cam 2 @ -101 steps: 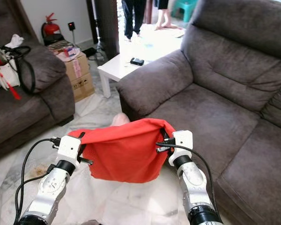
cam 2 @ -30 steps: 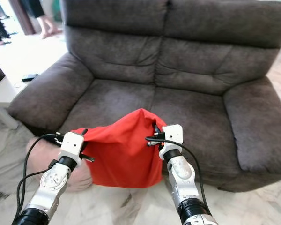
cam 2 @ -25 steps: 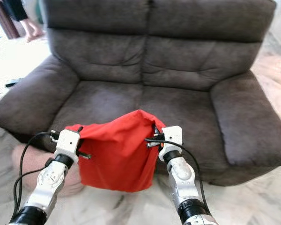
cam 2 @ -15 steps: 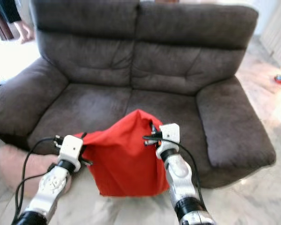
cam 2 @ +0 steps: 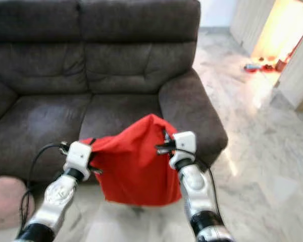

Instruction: Move the pillow to the sofa from floor

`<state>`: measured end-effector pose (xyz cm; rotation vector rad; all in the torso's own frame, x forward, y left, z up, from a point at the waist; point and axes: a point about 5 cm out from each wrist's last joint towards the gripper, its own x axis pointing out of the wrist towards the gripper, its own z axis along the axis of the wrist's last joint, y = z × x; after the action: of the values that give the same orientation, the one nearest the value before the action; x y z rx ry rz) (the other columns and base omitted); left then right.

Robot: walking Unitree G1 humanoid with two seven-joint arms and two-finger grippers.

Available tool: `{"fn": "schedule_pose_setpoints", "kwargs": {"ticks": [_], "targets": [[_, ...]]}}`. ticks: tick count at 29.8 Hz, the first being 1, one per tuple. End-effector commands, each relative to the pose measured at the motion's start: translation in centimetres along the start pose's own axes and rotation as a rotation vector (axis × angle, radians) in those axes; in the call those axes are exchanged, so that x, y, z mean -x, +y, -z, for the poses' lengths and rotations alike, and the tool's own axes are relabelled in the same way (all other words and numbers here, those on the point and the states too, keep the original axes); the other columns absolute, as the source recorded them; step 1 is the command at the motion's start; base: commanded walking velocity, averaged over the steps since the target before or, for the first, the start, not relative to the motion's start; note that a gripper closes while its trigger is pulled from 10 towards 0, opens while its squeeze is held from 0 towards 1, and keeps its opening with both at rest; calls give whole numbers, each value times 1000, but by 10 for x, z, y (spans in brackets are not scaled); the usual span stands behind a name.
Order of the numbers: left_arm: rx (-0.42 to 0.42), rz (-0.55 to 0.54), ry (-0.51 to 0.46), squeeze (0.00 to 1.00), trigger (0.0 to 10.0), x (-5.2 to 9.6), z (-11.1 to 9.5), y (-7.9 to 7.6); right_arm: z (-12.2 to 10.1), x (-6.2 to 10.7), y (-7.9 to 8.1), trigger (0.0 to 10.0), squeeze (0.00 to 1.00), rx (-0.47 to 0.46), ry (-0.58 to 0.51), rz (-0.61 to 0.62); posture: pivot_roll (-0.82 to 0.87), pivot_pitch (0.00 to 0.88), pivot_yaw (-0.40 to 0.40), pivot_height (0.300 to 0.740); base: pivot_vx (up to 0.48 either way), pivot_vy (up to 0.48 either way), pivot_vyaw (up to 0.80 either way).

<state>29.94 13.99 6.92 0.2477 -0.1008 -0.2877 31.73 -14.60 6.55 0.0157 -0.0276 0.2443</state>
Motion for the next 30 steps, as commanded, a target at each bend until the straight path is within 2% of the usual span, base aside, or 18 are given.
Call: {"fn": "schedule_pose_setpoints", "kwargs": {"ticks": [1,5,9,15,28,30], "targets": [[-33,-26,-88,0,10000,-6,-16,11,-14,-9,10,10000,0,6,-71,-34,109,0,-10,740,0,-412,0],[-29,-30,-88,0,10000,-5,-16,10,-14,-7,15,10000,0,32,-77,-71,111,6,-12,740,0,-394,0],[-27,-37,-83,0,10000,-3,-15,10,-11,-5,16,10000,0,49,-66,-86,111,16,-14,740,0,-298,717],[-13,-49,-81,0,10000,-3,-15,12,-12,-6,16,10000,0,17,-77,-85,110,26,-12,740,0,0,98],[-11,-60,-86,0,10000,-1,-16,12,-14,-5,24,10000,0,46,-89,-124,113,34,-14,740,0,0,0],[-8,-62,-86,0,10000,-1,-16,12,-14,-5,25,10000,0,52,-89,-134,112,34,-15,740,0,0,800]]}}
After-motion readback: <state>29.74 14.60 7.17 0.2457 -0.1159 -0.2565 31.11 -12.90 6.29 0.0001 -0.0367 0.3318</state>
